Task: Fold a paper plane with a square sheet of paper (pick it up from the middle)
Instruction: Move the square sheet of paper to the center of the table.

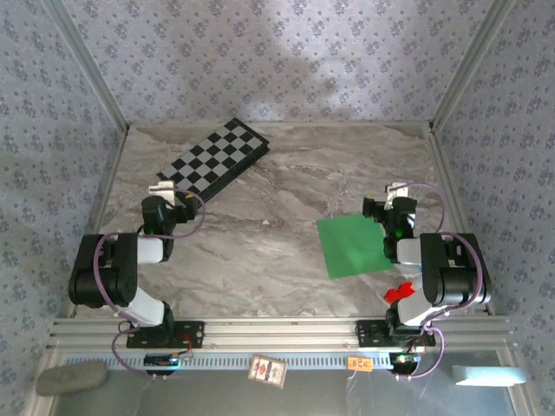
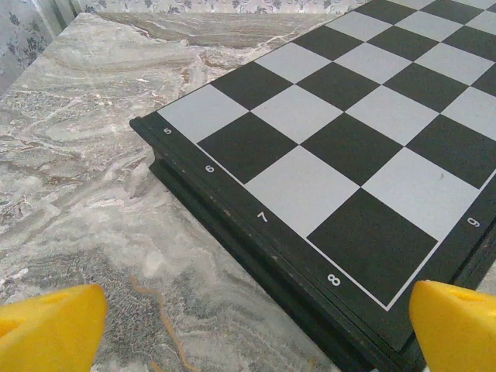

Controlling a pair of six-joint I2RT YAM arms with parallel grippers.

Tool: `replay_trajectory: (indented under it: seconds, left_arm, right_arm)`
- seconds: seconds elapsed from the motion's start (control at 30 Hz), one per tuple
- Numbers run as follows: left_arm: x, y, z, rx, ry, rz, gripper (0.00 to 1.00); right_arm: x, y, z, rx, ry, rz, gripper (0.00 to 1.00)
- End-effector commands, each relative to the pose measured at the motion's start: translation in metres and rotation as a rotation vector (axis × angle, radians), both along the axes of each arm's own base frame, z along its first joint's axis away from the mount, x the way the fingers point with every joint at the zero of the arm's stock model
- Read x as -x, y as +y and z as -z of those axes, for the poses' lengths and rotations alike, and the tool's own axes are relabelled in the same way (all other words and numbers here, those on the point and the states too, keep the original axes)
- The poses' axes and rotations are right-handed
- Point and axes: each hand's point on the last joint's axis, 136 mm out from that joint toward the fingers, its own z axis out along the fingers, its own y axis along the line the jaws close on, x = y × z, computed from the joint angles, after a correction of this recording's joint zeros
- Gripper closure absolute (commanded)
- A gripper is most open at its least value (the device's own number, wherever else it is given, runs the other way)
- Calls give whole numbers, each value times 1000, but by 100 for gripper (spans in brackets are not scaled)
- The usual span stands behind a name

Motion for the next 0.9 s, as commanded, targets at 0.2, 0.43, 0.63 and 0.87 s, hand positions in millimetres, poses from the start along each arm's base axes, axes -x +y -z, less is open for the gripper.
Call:
replay_trajectory:
  seconds: [0.2, 0.43, 0.63, 0.87]
  left_arm:
    - [-5, 1, -5, -10, -11, 2, 0]
    - [-5, 1, -4, -10, -11, 2, 0]
    - [-5, 2, -4, -7, -11, 3, 0]
    - [-6, 2, -5, -5, -13, 3, 0]
  right_arm:
    - [-5, 0, -4, 0, -6, -3, 0]
    - [-5, 0, -5, -1, -9, -4, 0]
    - [-5, 0, -5, -2, -9, -5, 0]
    - [-5, 1, -5, -3, -8, -9, 0]
